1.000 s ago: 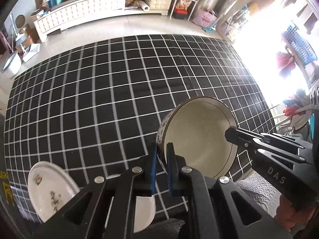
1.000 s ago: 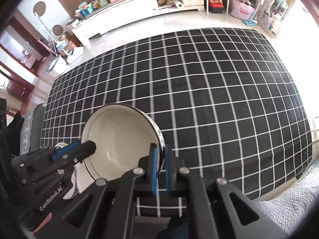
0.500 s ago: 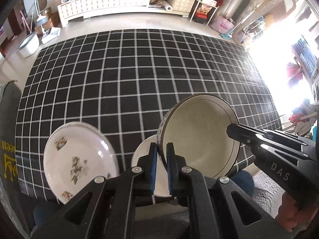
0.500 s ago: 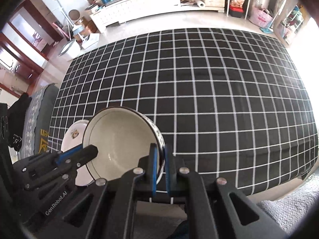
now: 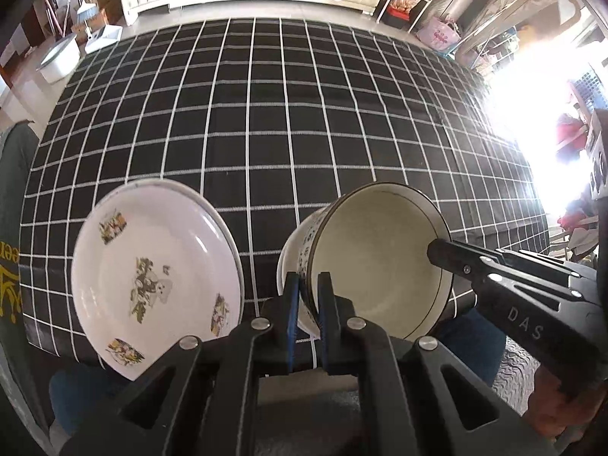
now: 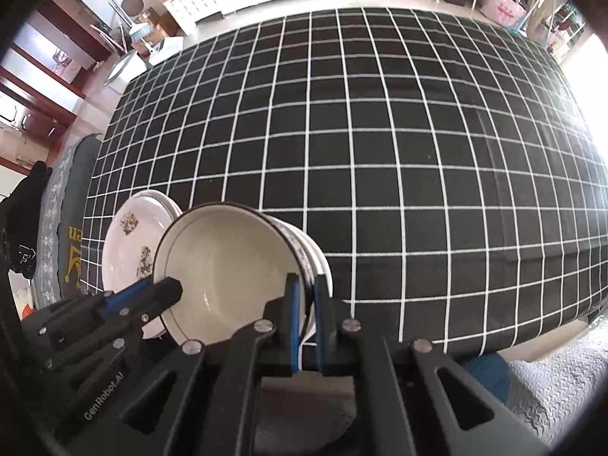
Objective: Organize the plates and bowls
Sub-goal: 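Lift the floral-rim bowl and lower it onto the stacked bowls with the left tool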
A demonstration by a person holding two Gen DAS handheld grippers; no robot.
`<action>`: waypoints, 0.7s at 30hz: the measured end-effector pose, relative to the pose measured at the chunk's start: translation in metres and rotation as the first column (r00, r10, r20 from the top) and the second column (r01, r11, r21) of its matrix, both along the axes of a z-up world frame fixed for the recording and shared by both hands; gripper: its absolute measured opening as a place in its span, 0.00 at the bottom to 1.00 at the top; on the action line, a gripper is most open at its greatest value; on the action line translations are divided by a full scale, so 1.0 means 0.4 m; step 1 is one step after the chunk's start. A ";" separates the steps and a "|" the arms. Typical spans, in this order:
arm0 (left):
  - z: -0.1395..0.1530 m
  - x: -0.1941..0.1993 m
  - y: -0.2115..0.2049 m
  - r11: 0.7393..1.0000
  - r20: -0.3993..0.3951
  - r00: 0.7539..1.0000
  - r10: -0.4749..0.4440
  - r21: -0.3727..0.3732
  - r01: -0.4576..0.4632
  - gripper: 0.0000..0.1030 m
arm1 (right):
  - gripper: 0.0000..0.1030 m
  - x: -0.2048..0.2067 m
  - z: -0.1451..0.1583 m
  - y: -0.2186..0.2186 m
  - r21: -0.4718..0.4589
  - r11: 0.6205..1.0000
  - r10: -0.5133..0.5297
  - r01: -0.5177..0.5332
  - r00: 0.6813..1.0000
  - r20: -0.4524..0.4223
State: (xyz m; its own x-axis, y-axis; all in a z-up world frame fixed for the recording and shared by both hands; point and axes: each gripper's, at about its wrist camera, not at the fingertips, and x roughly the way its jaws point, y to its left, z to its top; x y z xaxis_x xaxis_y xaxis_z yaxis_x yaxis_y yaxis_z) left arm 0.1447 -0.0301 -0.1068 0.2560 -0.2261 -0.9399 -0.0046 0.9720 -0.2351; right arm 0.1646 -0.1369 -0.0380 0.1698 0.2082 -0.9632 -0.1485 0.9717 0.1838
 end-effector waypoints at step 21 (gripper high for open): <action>-0.062 0.002 0.006 1.000 -0.040 0.999 -0.004 -0.017 0.004 0.08 | 0.10 0.027 -0.054 0.019 -0.036 0.999 0.012 -0.015 0.998 -0.060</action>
